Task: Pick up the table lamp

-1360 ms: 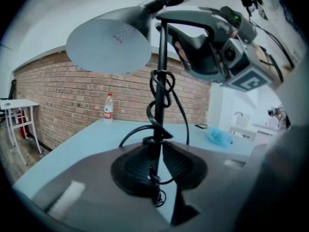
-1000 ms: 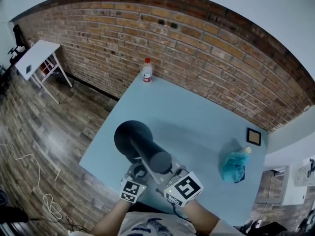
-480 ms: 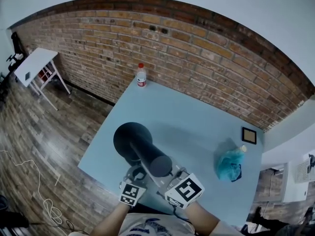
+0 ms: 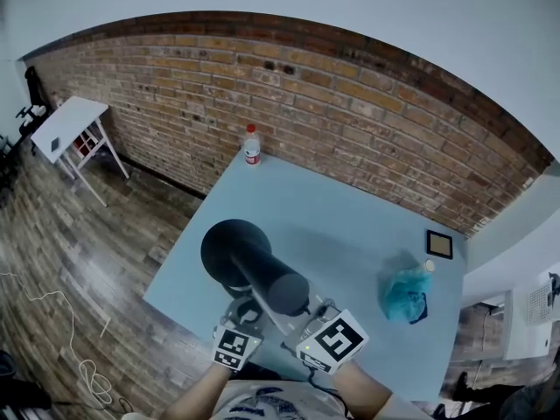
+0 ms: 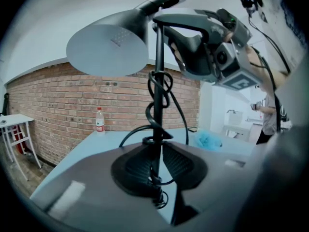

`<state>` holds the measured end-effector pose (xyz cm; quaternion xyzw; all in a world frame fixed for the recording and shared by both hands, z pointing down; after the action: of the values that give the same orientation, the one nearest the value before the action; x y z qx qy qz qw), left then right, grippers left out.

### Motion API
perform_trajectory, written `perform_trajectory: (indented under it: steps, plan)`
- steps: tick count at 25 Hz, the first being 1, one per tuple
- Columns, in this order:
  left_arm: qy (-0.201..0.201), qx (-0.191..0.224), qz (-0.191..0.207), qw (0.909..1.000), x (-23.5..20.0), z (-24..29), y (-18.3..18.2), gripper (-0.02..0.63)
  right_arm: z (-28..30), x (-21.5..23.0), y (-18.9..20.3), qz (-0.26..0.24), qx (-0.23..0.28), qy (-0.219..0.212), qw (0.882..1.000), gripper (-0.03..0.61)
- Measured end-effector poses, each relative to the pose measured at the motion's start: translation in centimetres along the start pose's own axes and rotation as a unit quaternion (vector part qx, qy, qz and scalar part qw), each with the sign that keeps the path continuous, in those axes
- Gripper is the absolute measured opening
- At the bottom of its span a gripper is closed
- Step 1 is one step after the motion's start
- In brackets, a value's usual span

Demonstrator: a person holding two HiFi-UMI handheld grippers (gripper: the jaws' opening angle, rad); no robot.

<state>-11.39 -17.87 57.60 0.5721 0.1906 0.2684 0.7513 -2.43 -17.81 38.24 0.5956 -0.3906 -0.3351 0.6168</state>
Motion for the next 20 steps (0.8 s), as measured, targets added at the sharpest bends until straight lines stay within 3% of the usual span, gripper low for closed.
perform_trajectory:
  steps: [20]
  plan:
    - [0.019,0.016,0.018,0.9995,1.4,0.6,-4.3,0.058,-2.2,0.7,-3.6,-0.036,0.021,0.013,0.999,0.038]
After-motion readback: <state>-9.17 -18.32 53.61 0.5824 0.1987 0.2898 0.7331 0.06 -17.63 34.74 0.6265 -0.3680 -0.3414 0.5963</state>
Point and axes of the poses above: the fingertips, and each gripper's own axes: z forward along the fingers, x to its right, y out of its underside, the point moved 8 cm from there along -z, backward along the fingers, and after that the axes turned 8 degrees about -y, right-handed, at the moved point
